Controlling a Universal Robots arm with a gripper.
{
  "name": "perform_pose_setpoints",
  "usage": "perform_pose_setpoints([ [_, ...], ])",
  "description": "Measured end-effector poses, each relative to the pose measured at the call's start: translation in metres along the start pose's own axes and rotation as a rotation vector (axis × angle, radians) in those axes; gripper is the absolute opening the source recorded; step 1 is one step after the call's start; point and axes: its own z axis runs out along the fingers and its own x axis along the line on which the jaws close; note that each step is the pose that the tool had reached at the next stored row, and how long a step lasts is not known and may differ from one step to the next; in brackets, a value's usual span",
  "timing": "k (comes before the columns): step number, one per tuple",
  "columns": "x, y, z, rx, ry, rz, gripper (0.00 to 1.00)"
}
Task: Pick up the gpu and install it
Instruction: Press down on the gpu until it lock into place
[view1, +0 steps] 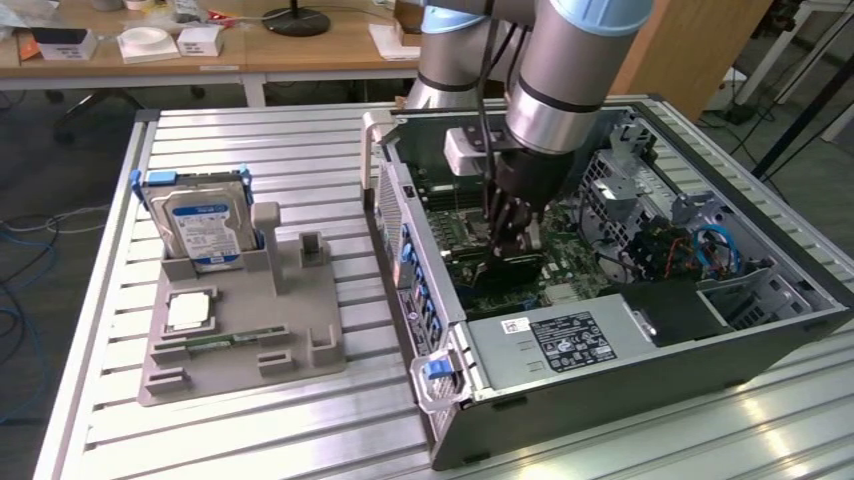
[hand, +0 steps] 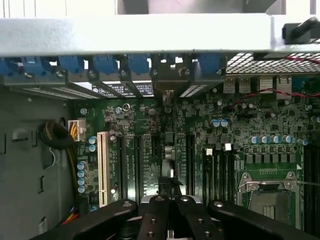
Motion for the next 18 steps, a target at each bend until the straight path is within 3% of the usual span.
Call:
perform_pose_setpoints([
  [5, -0.0002, -0.0015, 0.0059, 0.0068, 0.0002, -0.003, 0.11],
  [17, -0.0048, -0.0017, 0.0104, 0.0086, 0.0012, -0.004, 0.11],
  [18, -0.0045, -0.0015, 0.0107, 0.0087, 0.0032, -0.004, 0.11],
])
